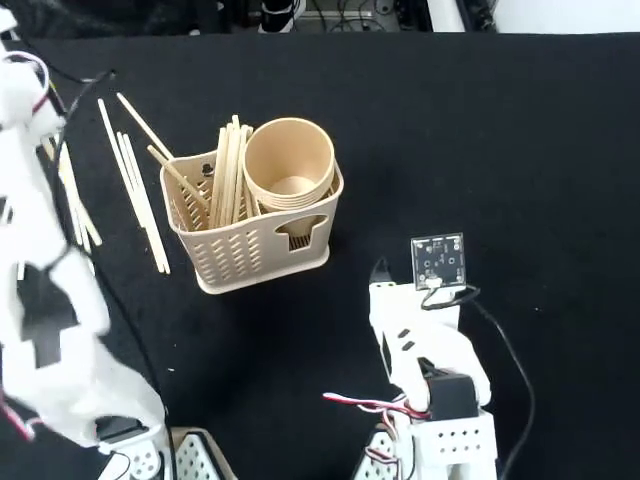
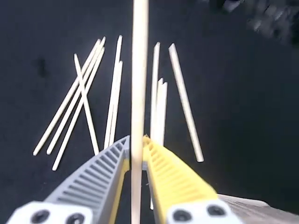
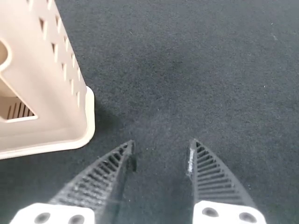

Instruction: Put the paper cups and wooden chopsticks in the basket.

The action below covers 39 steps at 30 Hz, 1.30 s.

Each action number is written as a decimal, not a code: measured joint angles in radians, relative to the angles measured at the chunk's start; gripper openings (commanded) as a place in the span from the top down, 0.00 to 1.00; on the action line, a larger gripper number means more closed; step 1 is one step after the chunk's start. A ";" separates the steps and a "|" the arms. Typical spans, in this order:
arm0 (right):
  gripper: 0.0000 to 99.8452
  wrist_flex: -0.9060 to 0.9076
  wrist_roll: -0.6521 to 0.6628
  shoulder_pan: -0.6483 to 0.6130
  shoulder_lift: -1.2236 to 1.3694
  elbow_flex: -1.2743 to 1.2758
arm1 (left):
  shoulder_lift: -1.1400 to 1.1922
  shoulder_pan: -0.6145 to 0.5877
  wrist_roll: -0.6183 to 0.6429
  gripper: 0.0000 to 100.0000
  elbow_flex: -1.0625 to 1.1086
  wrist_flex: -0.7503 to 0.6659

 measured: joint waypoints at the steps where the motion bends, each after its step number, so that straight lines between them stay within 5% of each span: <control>1: 0.81 0.000 0.000 0.000 0.000 0.000 | -0.063 0.014 0.000 0.97 0.023 0.000; 9: 0.81 0.000 0.000 0.000 0.000 0.000 | -0.539 0.172 0.000 0.97 0.186 -0.044; 15: 0.81 0.000 0.000 0.000 0.000 0.000 | -0.911 0.261 0.000 0.97 0.479 -0.245; 25: 0.81 0.000 0.000 0.000 0.000 0.000 | -1.471 0.416 -0.002 0.97 1.424 -0.996; 30: 0.81 0.000 0.000 0.000 0.000 0.000 | -1.550 0.489 -0.002 0.97 1.872 -1.375; 39: 0.81 0.000 0.000 0.000 0.000 0.000 | -1.490 0.502 -0.012 0.79 2.044 -1.363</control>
